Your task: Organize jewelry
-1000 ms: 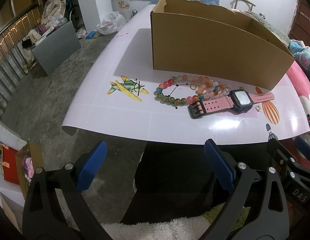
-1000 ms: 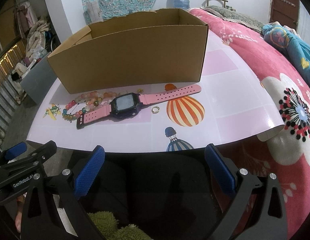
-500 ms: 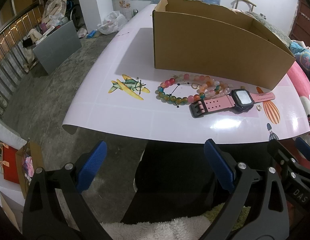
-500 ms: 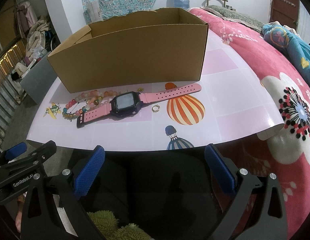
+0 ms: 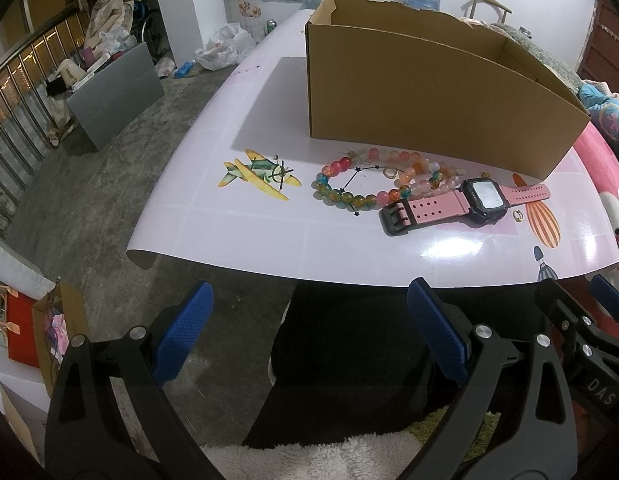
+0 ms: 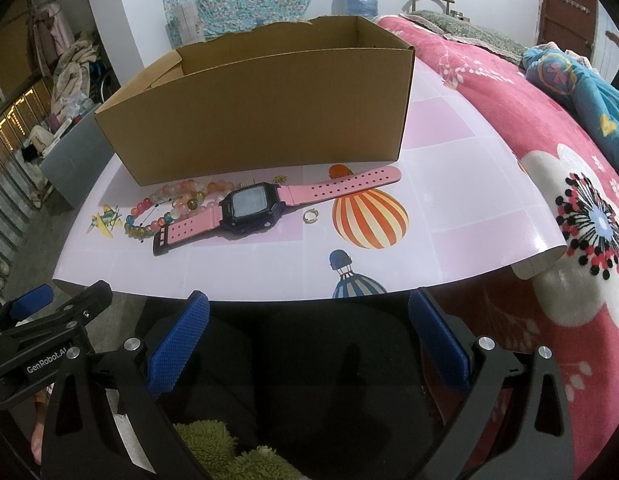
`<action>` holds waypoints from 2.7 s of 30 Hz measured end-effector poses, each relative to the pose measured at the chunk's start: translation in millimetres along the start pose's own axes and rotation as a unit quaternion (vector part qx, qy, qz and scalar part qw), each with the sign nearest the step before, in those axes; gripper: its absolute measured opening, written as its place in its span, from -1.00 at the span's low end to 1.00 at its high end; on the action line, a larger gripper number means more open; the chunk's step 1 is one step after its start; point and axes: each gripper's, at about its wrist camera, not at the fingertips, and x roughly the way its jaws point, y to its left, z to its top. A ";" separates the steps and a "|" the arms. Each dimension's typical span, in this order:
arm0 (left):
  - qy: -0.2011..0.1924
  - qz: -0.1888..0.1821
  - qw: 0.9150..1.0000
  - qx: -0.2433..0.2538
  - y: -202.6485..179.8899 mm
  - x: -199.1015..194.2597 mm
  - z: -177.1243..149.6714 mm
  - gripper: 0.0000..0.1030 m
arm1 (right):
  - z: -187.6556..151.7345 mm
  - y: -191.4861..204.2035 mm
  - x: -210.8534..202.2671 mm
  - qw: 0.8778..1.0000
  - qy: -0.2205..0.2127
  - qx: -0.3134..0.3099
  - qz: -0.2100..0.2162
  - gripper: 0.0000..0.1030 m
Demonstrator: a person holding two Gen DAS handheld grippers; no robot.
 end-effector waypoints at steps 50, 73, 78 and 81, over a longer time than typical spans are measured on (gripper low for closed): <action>-0.061 -0.246 0.967 -0.002 28.1 -0.3 25.2 0.84 | 22.3 -14.4 -47.3 0.992 -0.109 -0.058 -0.035 0.89; -0.089 -0.178 0.977 0.074 13.5 17.2 53.4 0.83 | 61.2 -10.7 2.5 0.990 -0.049 0.013 0.129 0.89; -0.094 -0.153 0.982 0.054 26.4 24.7 68.6 0.83 | 77.9 19.5 21.2 0.980 -0.033 0.000 0.197 0.89; -0.093 -0.134 0.985 0.062 26.6 28.0 75.0 0.70 | 83.0 34.6 29.7 0.976 -0.024 -0.011 0.217 0.80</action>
